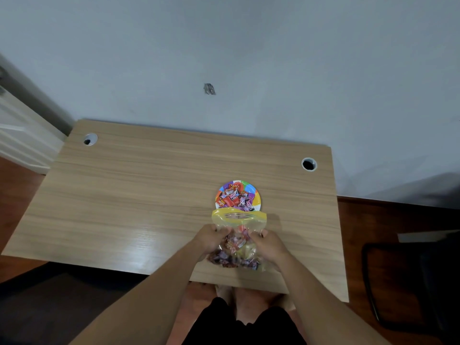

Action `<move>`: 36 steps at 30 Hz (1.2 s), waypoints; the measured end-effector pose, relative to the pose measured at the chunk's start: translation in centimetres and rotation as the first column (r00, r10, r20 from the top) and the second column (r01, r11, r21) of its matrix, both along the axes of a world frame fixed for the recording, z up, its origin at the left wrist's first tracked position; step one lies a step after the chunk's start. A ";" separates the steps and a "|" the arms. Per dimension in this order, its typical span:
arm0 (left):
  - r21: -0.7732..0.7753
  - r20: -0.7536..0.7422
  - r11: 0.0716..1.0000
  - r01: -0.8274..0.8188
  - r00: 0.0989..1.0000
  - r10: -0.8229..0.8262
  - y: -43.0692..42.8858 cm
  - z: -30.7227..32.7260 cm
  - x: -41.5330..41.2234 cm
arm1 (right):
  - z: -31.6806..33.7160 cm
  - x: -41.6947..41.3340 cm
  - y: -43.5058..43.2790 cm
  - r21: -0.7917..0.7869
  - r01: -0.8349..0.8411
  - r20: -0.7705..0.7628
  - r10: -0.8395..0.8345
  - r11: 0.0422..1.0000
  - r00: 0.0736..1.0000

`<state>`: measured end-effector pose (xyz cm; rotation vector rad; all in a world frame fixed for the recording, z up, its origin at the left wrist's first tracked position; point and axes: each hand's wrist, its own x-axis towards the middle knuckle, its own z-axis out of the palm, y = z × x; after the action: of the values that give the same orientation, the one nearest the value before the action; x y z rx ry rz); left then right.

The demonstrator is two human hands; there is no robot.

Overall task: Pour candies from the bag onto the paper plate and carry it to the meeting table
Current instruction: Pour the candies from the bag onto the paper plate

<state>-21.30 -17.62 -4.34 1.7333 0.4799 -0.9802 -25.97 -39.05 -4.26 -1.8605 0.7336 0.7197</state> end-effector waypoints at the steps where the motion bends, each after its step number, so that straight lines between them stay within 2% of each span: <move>1: -0.010 0.003 1.000 -0.008 1.000 0.008 -0.1 0.1 0.0 | -0.2 0.0 0.0 -0.004 0.006 0.008 -0.006 1.000 1.000; 10: -0.042 0.023 0.997 -0.066 0.997 0.067 -0.2 -0.2 0.2 | -1.4 0.3 -0.1 0.002 0.011 -0.032 -0.011 1.000 0.999; 16: -0.046 0.007 0.997 -0.055 0.998 0.056 -0.4 1.1 -0.2 | -0.7 0.1 -0.4 0.013 0.010 -0.036 -0.009 1.000 0.999; 21: -0.113 -0.031 0.993 -0.027 0.999 0.024 0.0 1.7 0.0 | -0.5 -0.2 -0.8 0.061 0.034 -0.034 -0.032 0.998 0.999; 26: -0.085 -0.081 0.996 -0.010 0.997 0.003 0.3 2.8 0.6 | 0.4 0.2 -1.3 0.042 0.027 -0.004 -0.026 0.999 1.000; 36: -0.076 -0.101 0.997 -0.023 0.995 0.015 0.8 3.3 1.0 | 0.7 0.5 -1.0 0.048 0.019 -0.045 -0.016 0.999 0.999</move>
<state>-20.35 -16.79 -1.07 1.6133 0.5153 -1.0618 -25.47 -40.09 -3.57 -1.7973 0.7541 0.7637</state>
